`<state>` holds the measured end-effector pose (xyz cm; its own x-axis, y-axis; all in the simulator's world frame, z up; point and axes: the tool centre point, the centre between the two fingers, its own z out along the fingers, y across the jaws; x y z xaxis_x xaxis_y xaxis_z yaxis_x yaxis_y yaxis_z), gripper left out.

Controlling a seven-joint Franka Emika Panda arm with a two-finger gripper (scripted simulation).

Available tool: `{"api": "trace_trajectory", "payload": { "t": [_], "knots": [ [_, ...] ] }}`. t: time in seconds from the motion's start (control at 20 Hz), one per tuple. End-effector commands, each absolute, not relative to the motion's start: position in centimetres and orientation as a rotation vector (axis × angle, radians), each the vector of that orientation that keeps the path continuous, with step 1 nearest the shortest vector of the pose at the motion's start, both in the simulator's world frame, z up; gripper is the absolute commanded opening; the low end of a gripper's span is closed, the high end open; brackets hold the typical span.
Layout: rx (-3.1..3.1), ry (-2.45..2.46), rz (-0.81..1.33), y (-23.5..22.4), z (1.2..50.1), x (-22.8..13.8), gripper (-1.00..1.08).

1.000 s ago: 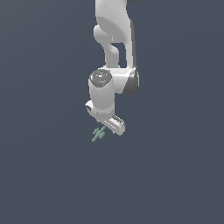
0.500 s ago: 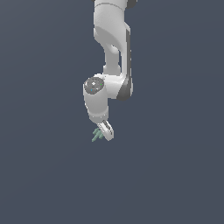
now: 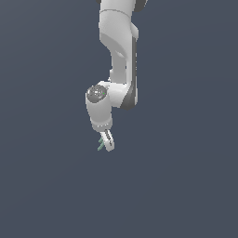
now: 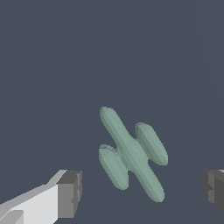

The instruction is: Pick up the object and move it to a goal position.

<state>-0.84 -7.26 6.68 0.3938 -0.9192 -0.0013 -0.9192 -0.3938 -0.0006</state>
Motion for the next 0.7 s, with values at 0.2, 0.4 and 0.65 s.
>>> {"api": "trace_trajectory", "payload": {
  "t": [0.2, 0.4, 0.65],
  "knots": [
    [-2.609, 1.750, 0.001, -7.4, 6.5, -0.9, 1.00],
    [-2.608, 1.751, 0.001, -7.4, 5.7, -0.9, 1.00],
    [-2.605, 1.756, 0.001, -7.5, 3.3, -1.0, 1.00]
  ]
}}
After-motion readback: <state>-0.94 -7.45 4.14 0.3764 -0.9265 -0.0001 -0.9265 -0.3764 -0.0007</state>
